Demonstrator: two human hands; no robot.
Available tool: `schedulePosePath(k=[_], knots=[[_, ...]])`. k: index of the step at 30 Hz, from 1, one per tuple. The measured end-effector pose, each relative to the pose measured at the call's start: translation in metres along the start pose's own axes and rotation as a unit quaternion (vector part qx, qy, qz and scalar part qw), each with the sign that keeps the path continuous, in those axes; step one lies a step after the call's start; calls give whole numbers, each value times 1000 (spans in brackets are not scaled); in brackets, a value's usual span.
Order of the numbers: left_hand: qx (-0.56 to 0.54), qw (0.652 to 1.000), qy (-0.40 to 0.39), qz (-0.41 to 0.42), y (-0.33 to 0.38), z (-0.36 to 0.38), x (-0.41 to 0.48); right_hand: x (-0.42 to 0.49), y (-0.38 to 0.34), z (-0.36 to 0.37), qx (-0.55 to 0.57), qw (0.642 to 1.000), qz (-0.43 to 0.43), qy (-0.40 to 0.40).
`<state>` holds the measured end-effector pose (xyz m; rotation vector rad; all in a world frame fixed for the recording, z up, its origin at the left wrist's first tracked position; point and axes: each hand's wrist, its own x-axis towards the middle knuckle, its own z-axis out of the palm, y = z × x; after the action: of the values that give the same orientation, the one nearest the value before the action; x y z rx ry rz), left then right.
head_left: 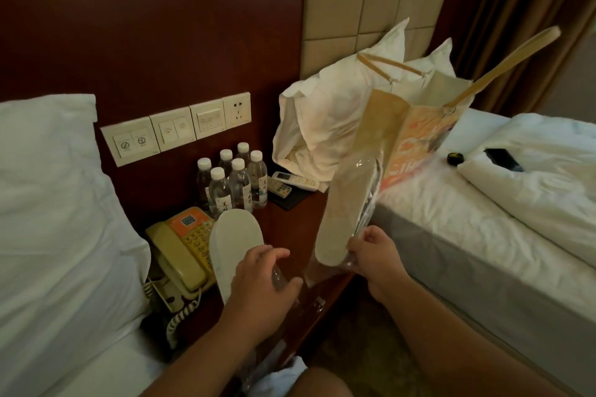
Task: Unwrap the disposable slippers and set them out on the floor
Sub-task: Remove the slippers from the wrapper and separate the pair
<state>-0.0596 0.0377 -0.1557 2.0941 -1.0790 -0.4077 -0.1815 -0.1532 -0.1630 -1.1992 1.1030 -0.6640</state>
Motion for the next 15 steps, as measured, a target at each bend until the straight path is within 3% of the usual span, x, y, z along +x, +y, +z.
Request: schedulePosePath(k=[5,8,10,12,15], knots=[[-218,975,-31,-29,51,-19,-5,-61,-45,5,-114,972,-206,28],[-309,950,-30,-17,82,-31,-7,-105,-65,10,-162,937,-311,-8],[-371,928,-14,-1,100,-38,-12,-135,-72,13,-243,874,-420,-40],[-423,905,43,-17,116,-43,-20,-157,-71,14,-348,784,-513,-38],[-518,846,111,-56,127,-47,-30,-178,-68,11,-448,687,-571,-23]])
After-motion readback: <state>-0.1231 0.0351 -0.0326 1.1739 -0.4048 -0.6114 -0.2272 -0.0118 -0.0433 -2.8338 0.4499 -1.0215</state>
